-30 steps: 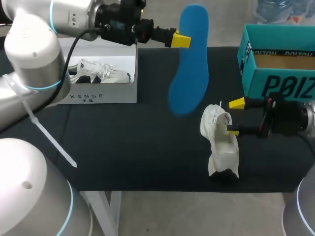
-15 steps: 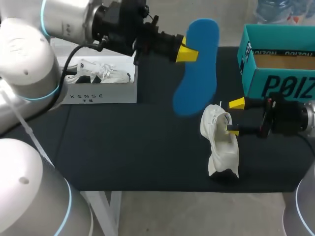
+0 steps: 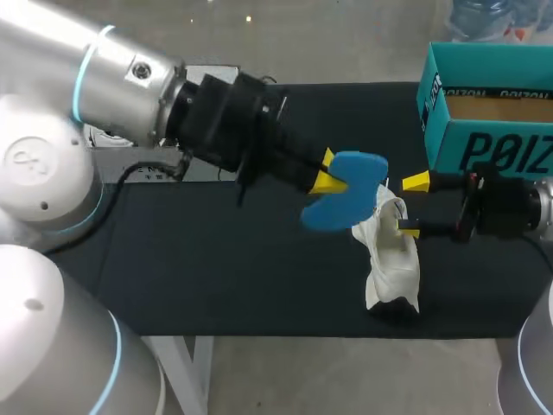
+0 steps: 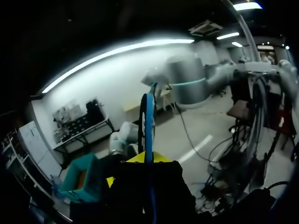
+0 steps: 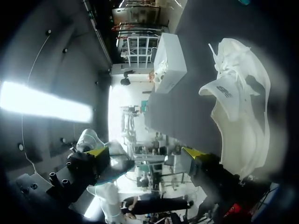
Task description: Take the shoe out of the shoebox, open the shoe tongue, remove and reinsert the insole, then place the shoe into the shoebox
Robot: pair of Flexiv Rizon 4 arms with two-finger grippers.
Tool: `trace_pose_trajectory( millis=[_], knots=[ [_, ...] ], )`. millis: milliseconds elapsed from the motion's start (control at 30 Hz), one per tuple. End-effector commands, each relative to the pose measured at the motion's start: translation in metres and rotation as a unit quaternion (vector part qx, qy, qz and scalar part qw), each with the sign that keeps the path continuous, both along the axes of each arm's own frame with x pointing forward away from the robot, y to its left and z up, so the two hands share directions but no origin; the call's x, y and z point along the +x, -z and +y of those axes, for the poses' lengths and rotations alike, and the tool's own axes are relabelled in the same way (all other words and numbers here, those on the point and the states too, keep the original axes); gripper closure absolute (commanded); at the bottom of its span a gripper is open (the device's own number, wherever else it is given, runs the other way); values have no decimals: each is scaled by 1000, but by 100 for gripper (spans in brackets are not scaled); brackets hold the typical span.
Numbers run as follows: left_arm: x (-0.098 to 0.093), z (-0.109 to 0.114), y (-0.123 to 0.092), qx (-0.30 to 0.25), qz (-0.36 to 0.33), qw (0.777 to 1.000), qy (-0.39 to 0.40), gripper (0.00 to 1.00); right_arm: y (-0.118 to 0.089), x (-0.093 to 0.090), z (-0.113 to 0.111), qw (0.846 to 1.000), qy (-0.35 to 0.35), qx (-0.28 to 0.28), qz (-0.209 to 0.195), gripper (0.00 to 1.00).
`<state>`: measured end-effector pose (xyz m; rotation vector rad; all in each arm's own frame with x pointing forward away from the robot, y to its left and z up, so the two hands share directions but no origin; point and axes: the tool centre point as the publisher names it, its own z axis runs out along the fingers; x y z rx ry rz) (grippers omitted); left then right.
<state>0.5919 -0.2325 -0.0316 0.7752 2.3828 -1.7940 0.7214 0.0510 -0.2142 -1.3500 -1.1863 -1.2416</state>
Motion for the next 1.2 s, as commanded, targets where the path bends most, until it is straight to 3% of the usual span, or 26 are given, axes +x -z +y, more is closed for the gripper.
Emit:
trace_pose_trajectory(
  millis=[33, 367, 733, 1200],
  knots=[
    [-11, 0, 32, -28, -10, 1000, -4, 100, 1, 0, 1, 1000, 1, -1, 0, 0],
    [-12, -1, 69, -61, -95, 992, 51, 100, 1, 0, 1, 1000, 1, -1, 0, 0],
    [5, -8, 104, -58, -221, 969, 98, 100, 1, 0, 1, 1000, 1, -1, 0, 0],
    [29, -38, 124, -57, -333, 934, 116, 100, 1, 0, 1, 1000, 1, -1, 0, 0]
  ],
)
